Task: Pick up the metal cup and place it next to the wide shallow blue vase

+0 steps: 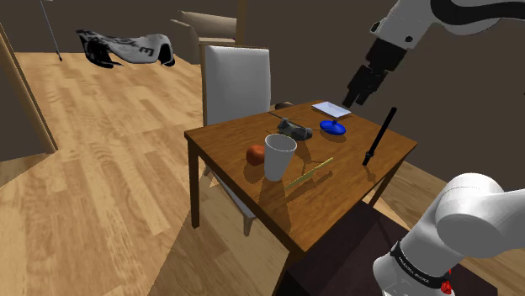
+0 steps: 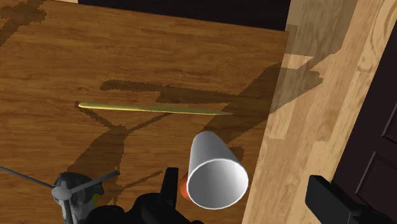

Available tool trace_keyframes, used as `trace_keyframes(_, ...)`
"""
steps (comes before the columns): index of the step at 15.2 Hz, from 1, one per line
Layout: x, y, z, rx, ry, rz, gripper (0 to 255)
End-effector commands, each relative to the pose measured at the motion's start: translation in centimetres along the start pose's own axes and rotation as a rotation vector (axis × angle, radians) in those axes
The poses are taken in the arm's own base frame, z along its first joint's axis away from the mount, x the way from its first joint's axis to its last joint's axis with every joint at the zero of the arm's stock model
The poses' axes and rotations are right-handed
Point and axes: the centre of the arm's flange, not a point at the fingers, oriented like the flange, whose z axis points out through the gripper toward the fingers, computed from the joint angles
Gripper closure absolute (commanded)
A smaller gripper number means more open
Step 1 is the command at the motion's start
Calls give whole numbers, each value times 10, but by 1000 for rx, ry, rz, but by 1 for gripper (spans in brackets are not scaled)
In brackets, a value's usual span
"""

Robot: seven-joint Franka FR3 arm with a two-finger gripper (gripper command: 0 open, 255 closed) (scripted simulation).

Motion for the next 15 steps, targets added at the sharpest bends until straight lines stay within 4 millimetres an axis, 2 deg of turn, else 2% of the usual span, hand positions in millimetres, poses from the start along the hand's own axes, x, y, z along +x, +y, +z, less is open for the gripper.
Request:
trace_keyframes(1, 0, 0, 0, 0, 0, 0, 0)
trace_keyframes(15, 119, 32, 153, 43, -110, -33, 0)
